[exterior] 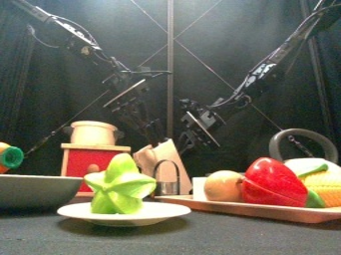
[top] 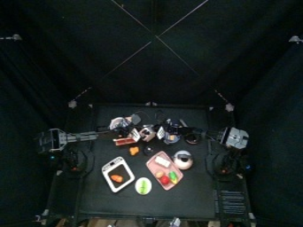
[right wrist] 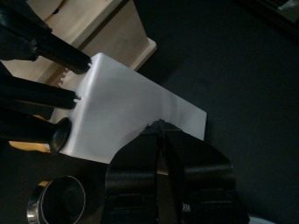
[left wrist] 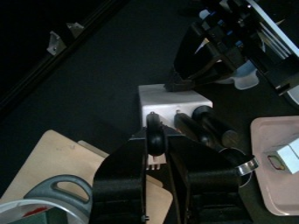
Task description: Grab cleaver with other hand
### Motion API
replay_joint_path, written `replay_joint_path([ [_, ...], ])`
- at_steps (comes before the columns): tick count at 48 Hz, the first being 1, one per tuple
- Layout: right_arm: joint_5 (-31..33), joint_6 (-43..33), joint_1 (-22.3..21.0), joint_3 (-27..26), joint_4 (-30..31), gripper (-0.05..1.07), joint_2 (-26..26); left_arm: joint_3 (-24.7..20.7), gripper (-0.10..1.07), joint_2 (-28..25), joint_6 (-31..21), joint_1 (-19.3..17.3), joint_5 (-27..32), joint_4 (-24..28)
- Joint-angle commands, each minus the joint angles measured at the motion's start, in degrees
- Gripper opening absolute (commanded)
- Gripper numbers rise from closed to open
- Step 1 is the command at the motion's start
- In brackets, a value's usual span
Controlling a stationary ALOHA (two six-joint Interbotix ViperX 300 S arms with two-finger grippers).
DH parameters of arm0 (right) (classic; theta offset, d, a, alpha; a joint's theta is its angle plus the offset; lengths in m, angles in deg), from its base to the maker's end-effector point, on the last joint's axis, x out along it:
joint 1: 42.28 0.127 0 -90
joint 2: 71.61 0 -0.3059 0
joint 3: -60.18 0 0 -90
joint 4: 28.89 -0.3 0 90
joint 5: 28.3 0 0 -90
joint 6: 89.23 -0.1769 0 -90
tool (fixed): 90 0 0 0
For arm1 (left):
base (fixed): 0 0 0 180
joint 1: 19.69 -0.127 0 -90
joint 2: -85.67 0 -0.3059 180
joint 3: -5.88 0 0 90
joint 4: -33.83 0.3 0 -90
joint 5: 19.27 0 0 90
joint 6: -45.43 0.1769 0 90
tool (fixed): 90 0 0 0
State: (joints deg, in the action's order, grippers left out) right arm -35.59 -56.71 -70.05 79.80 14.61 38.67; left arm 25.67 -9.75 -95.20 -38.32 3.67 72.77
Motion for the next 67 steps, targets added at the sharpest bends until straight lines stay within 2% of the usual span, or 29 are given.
replay_joint_path([
  [1,-0.26,-0.09,0.26,-0.97,-0.09,0.43,-0.97,-1.05,0.48,0.09,-0.09,-0.09,-0.09,0.00],
  [29,-0.26,0.00,0.26,-0.97,-0.09,0.43,-0.88,-0.88,0.48,4.83,0.18,0.53,1.67,0.09],
  [40,-0.26,0.00,0.26,-1.14,-0.09,0.43,-0.79,-0.70,0.48,7.29,0.26,1.49,5.01,0.26],
  [51,-0.26,0.00,0.26,-1.14,0.09,0.43,-0.79,-0.35,0.48,11.69,0.35,2.99,6.94,0.62],
  [67,-0.26,0.09,0.26,-0.97,0.00,0.43,-0.79,3.43,0.47,20.48,0.53,4.57,7.82,1.23],
])
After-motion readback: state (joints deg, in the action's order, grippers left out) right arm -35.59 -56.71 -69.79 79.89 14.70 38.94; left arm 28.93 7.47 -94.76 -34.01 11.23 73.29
